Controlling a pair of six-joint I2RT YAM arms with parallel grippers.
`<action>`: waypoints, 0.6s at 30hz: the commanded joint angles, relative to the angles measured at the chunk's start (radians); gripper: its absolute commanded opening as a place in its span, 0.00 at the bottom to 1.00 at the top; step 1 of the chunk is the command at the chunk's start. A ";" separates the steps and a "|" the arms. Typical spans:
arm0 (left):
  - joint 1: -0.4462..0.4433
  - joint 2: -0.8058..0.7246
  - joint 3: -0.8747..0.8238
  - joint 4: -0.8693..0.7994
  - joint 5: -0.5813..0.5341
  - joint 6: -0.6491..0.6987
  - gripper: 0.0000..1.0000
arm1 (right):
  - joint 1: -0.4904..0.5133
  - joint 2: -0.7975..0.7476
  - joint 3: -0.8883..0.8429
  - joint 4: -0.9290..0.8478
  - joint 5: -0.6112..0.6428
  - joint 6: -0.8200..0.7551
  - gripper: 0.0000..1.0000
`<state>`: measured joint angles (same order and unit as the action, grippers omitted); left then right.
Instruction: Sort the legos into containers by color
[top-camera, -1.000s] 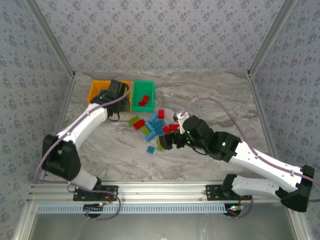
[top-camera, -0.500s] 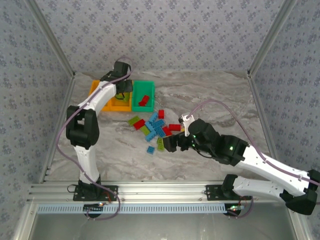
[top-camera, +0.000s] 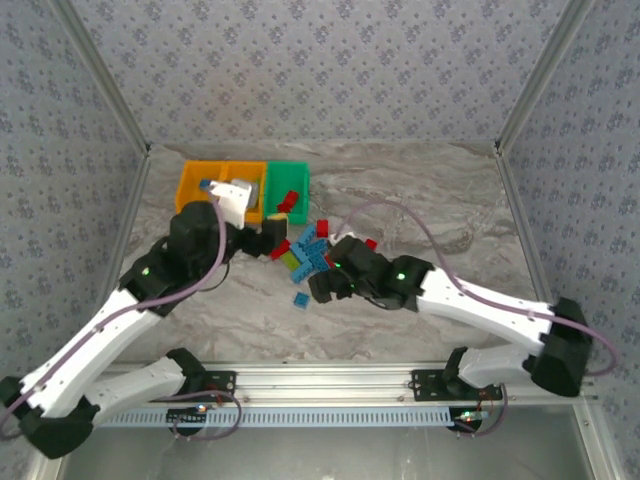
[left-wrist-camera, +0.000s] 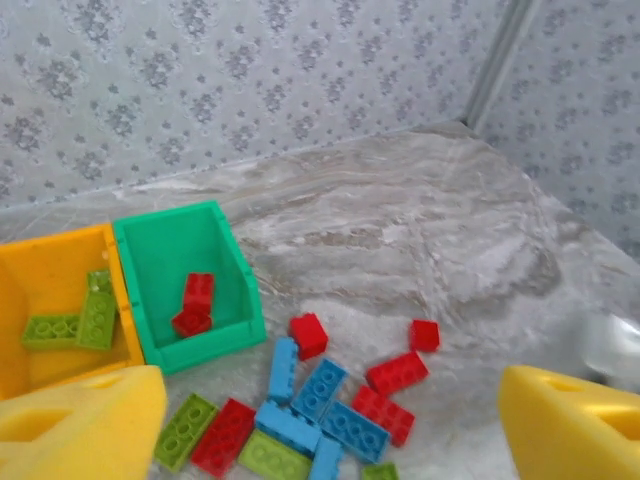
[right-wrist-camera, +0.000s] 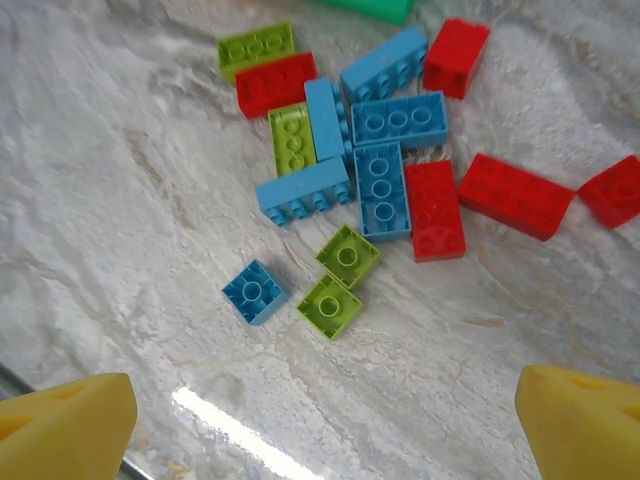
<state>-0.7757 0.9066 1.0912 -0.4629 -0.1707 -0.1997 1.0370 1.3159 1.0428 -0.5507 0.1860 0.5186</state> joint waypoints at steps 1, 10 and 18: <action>-0.051 -0.031 -0.010 -0.249 0.000 0.159 0.99 | 0.025 0.108 0.081 -0.012 -0.064 -0.042 0.94; -0.090 -0.297 -0.236 -0.377 0.187 0.342 0.99 | 0.009 0.354 0.140 0.015 -0.215 -0.358 0.91; -0.092 -0.409 -0.373 -0.312 0.263 0.430 0.99 | 0.010 0.579 0.311 -0.040 -0.224 -0.509 0.79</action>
<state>-0.8604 0.5064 0.7555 -0.8040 0.0433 0.1703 1.0424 1.8519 1.3121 -0.5507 -0.0273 0.0978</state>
